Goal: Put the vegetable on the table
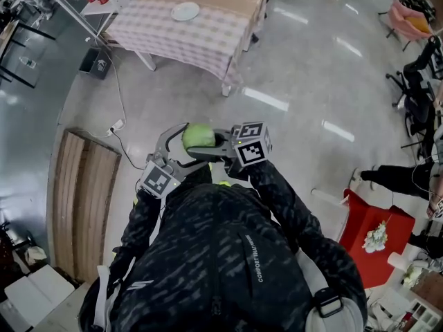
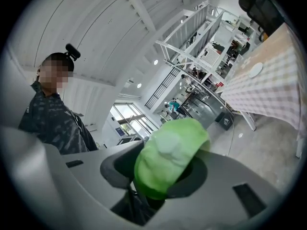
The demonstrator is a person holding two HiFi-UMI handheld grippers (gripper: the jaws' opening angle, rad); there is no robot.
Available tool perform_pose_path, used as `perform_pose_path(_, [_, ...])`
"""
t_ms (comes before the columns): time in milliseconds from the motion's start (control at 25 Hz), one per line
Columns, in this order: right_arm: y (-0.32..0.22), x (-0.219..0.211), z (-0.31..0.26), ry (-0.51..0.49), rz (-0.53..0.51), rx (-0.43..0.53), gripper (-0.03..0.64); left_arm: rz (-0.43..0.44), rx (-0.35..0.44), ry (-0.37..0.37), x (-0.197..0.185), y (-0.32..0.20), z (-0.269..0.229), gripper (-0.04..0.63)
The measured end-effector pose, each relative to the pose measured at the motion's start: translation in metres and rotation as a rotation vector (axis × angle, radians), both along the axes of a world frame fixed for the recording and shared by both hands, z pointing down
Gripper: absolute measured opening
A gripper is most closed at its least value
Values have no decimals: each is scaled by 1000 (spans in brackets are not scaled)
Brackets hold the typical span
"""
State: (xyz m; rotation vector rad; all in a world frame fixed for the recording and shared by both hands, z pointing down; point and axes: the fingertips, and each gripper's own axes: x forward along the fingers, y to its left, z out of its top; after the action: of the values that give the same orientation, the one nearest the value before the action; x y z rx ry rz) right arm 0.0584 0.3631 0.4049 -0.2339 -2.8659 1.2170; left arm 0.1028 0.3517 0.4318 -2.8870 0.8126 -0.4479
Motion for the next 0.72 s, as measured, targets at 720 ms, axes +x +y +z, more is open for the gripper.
perform_pose_path(720, [-163, -84, 0, 24, 64, -11, 135, 59, -17, 14, -83, -160, -1, 451])
